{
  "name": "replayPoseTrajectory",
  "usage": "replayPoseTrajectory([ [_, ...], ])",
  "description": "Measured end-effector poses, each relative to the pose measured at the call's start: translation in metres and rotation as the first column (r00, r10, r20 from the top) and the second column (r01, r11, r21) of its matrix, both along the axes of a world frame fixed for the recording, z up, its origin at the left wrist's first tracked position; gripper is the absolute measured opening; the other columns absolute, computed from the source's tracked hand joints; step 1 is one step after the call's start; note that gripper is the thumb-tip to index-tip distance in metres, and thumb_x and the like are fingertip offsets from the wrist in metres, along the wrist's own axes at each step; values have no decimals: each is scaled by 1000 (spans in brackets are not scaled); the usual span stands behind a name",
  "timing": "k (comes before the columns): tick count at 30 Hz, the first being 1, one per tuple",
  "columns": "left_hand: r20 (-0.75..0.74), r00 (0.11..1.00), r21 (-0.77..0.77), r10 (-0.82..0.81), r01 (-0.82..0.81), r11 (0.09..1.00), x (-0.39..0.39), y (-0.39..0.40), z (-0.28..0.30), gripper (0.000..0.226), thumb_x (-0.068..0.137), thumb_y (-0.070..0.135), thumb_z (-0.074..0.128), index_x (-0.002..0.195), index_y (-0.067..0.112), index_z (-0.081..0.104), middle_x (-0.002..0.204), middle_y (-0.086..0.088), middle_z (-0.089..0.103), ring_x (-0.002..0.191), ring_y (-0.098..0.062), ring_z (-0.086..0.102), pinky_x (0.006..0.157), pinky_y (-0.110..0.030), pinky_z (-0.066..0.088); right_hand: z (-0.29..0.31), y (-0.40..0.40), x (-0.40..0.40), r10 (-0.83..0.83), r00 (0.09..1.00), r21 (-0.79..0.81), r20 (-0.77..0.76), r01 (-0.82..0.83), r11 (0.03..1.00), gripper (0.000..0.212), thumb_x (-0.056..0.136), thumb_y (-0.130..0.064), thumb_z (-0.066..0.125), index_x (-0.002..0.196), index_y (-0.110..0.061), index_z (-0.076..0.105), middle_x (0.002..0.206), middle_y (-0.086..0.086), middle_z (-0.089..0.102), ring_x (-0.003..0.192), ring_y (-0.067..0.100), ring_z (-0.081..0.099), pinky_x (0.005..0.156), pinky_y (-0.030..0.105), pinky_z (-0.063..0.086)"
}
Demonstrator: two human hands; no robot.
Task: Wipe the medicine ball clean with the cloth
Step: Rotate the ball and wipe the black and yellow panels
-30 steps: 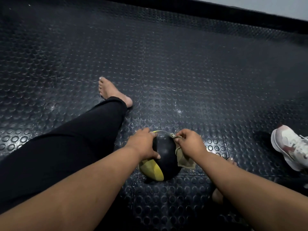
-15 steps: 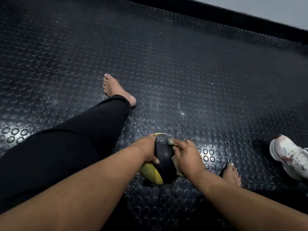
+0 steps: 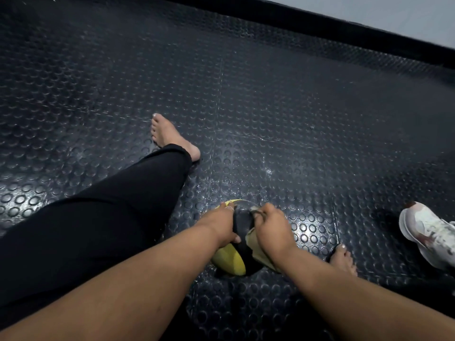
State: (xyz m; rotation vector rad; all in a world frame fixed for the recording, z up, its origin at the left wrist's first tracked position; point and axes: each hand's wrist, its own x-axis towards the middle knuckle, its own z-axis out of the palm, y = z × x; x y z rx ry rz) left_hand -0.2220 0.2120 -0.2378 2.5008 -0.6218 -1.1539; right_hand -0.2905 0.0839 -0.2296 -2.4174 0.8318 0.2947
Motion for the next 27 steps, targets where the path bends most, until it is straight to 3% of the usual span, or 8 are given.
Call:
replayPoseTrajectory([
  [6, -9, 1000, 19, 0, 0, 1000, 3, -4, 0, 80, 80, 33, 79, 146, 18, 35, 150, -6, 38, 134, -31, 43, 109, -38, 38, -11, -36, 27, -98, 955, 35, -281, 112, 993, 17, 94, -16, 45, 106, -6, 53, 114, 18, 61, 104, 32, 56, 77, 29, 39],
  [9, -6, 1000, 46, -4, 4, 999, 7, 1, 1, 80, 82, 33, 77, 147, 16, 34, 147, -8, 42, 133, -30, 45, 107, -35, 38, -5, -13, 14, -13, 991, 23, -131, 16, 1000, 4, 93, -16, 44, 93, -15, 48, 96, 12, 60, 80, 25, 51, 67, 28, 35],
  [12, 4, 1000, 53, 2, -2, 999, 11, 2, 3, 77, 80, 34, 79, 144, 16, 40, 140, -8, 51, 128, -28, 50, 102, -31, 42, -6, 7, -2, 102, 994, -17, 28, -102, 995, 9, 93, -21, 47, 99, -17, 53, 94, 6, 56, 79, 20, 47, 70, 27, 37],
  [14, 7, 1000, 57, -14, 14, 998, 11, -1, 4, 73, 79, 36, 79, 139, 16, 45, 137, -7, 53, 126, -28, 52, 101, -32, 43, -11, -2, 0, 34, 998, -16, 45, -33, 999, 9, 95, -22, 46, 95, -17, 53, 96, 9, 57, 79, 22, 48, 69, 27, 36],
  [17, 11, 999, 66, -48, 47, 997, 8, -3, 5, 72, 79, 37, 79, 138, 16, 45, 136, -7, 52, 126, -28, 51, 102, -33, 41, -13, -32, 11, -58, 990, 28, -131, 62, 998, 17, 96, -21, 47, 104, -10, 57, 109, 17, 63, 93, 30, 57, 73, 27, 38],
  [20, -11, 999, 56, -41, 42, 998, 9, 1, 7, 76, 78, 34, 81, 142, 18, 42, 138, -5, 52, 126, -26, 51, 103, -32, 41, -15, -60, 19, 105, 912, 42, -396, -96, 995, 31, 97, -23, 48, 120, -5, 57, 122, 14, 60, 112, 28, 55, 85, 25, 41],
  [22, -45, 999, 53, -24, 26, 998, 12, 5, 9, 82, 77, 31, 82, 145, 20, 38, 139, -5, 52, 128, -26, 50, 104, -32, 41, -17, -69, 22, 142, 878, -1, -458, -160, 987, 30, 96, -22, 50, 119, -6, 59, 119, 12, 61, 108, 27, 57, 86, 28, 43],
  [27, -92, 996, 53, 15, -11, 999, 17, 18, 14, 85, 77, 28, 82, 147, 24, 34, 141, -2, 52, 130, -24, 49, 106, -32, 39, -15, -65, 11, -129, 977, 90, -169, 146, 985, 20, 94, -23, 54, 97, -6, 64, 86, 8, 60, 79, 23, 52, 67, 25, 35],
])
